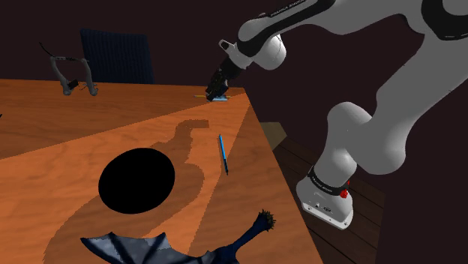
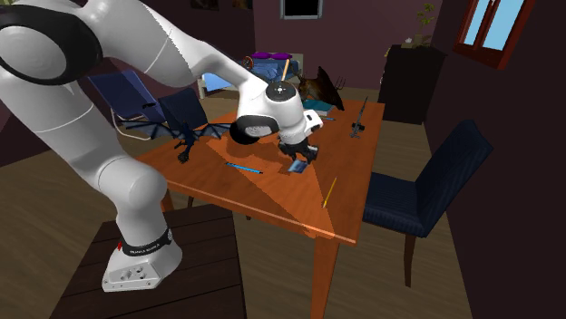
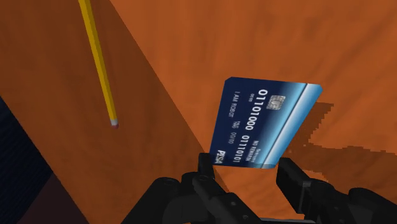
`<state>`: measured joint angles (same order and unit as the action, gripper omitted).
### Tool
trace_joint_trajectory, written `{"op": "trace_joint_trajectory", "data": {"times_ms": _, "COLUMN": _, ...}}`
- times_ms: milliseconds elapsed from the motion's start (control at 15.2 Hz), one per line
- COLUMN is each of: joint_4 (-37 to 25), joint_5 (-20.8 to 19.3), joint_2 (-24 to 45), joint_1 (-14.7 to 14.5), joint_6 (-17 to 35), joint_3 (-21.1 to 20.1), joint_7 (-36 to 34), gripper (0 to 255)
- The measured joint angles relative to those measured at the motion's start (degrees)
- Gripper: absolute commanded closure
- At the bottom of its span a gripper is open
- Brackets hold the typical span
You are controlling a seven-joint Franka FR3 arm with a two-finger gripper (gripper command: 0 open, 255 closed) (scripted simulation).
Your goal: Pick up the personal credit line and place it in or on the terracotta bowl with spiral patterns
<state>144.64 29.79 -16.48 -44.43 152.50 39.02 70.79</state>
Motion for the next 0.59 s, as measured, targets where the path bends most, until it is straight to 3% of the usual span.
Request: {"op": "trace_joint_trajectory", "data": {"times_ms": 594, "joint_4": -2.7, "joint_5": -7.4, "joint_2": -4.1, "joint_1": 4.7, "joint_6": -5.7, "joint_3": -4.4, "joint_7": -7.7, "gripper": 255}}
